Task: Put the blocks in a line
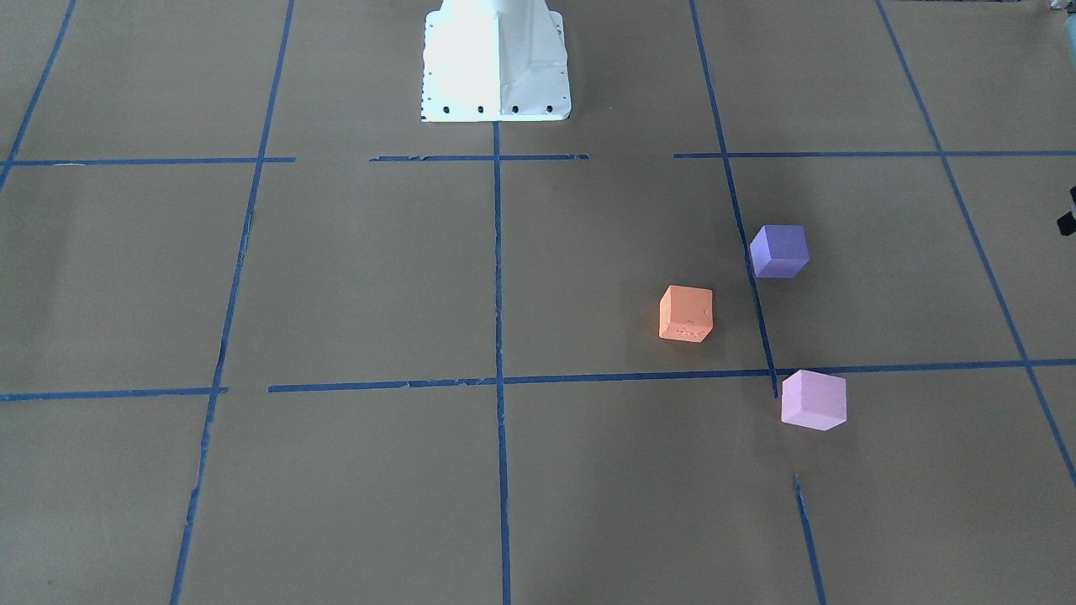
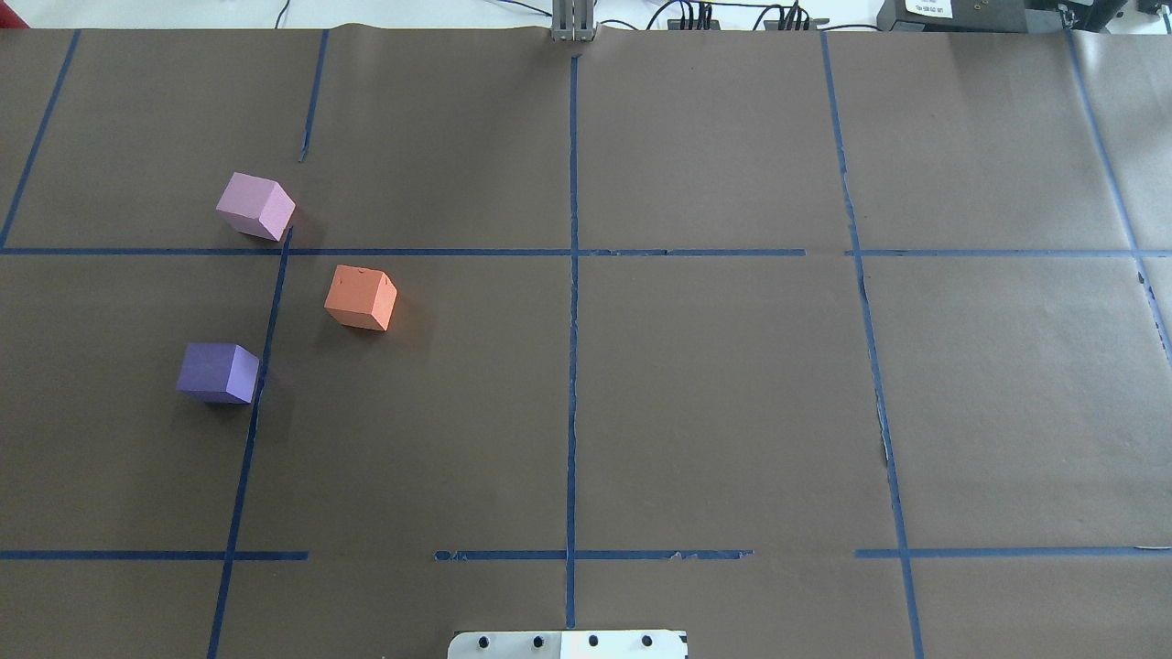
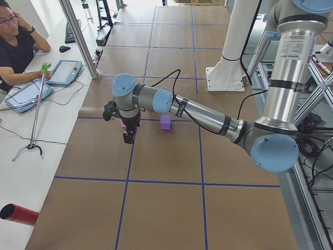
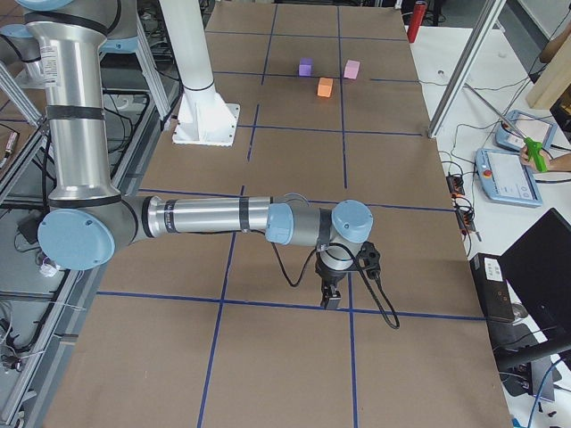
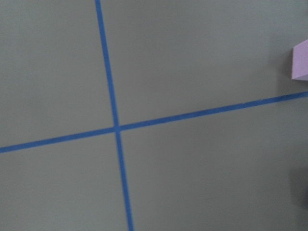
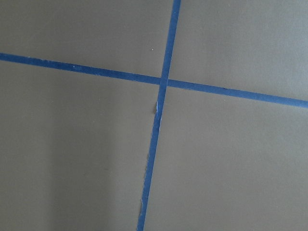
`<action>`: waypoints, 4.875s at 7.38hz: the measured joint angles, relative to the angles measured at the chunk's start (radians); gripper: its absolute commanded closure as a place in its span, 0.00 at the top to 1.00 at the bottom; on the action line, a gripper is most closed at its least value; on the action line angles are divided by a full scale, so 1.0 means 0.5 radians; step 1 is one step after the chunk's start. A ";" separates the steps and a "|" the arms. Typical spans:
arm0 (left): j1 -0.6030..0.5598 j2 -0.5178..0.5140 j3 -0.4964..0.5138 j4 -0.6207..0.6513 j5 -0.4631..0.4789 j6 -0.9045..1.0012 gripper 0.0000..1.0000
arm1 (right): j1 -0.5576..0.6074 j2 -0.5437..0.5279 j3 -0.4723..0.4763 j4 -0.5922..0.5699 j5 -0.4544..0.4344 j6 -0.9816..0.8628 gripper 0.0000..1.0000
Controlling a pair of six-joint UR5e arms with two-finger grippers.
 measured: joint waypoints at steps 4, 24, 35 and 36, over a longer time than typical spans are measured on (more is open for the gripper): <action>0.688 -0.622 0.071 0.127 0.044 -0.916 1.00 | 0.001 0.001 0.000 0.000 0.000 0.000 1.00; 1.269 -0.601 0.508 -0.862 0.545 -1.810 0.00 | 0.001 0.000 0.000 0.000 0.000 0.000 1.00; 0.569 -0.342 0.252 -0.236 0.252 -0.783 0.00 | 0.001 0.000 0.000 0.000 0.000 0.000 1.00; 0.631 -0.343 0.358 -0.432 0.230 -0.928 0.00 | 0.001 0.000 0.000 0.000 0.000 0.000 1.00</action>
